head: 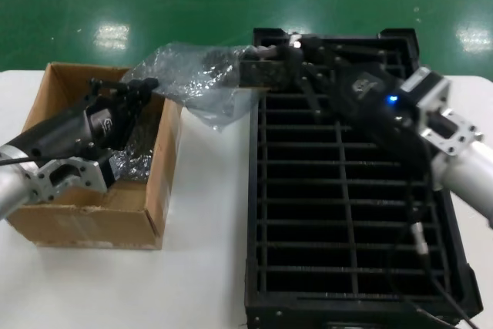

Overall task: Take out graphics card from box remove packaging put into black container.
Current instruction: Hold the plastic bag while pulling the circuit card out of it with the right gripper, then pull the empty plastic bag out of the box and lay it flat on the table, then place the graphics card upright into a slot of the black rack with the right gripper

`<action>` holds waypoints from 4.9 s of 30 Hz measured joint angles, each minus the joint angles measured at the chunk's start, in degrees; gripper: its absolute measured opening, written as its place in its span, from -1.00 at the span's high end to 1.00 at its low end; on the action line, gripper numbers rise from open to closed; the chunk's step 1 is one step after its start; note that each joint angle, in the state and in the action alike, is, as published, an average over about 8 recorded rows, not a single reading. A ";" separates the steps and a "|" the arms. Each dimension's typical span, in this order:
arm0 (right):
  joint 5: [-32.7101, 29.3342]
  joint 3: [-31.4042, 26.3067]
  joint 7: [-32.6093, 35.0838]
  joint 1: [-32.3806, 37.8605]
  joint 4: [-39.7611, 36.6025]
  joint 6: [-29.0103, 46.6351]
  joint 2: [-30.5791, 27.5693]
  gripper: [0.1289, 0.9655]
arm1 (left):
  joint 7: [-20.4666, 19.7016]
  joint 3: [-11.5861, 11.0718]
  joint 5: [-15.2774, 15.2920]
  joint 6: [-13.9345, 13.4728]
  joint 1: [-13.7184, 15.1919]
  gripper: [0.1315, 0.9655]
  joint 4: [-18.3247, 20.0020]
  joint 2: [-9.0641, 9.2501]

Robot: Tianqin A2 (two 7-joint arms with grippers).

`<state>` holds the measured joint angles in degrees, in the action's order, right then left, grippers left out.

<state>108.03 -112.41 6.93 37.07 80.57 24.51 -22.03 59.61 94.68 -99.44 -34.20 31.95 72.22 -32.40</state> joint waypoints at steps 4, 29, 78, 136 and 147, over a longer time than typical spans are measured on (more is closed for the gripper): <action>-2.38 1.64 -3.92 -2.79 5.12 -2.36 -3.71 0.88 | -0.41 0.00 0.02 0.31 0.69 0.98 -0.95 0.36; -10.74 9.85 -15.11 -15.36 19.43 -13.81 -13.65 0.88 | -51.47 32.42 -46.78 41.15 8.13 0.98 14.72 -13.83; -4.91 17.85 -3.69 -17.54 13.69 -7.50 -2.73 0.88 | -66.93 63.05 -58.30 62.25 13.87 0.98 17.13 -11.89; -87.49 -5.45 -63.66 10.63 26.04 40.11 2.05 0.88 | -52.77 31.41 -30.51 48.80 -8.64 -0.76 27.53 -19.19; -103.18 -7.46 -58.79 13.37 22.69 50.55 11.62 0.88 | -55.09 20.81 -24.32 44.32 -15.46 -0.93 27.43 -16.30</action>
<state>4.85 -119.87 -51.85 50.45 103.26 75.06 -10.40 4.53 115.49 -123.76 10.12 16.48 99.64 -48.70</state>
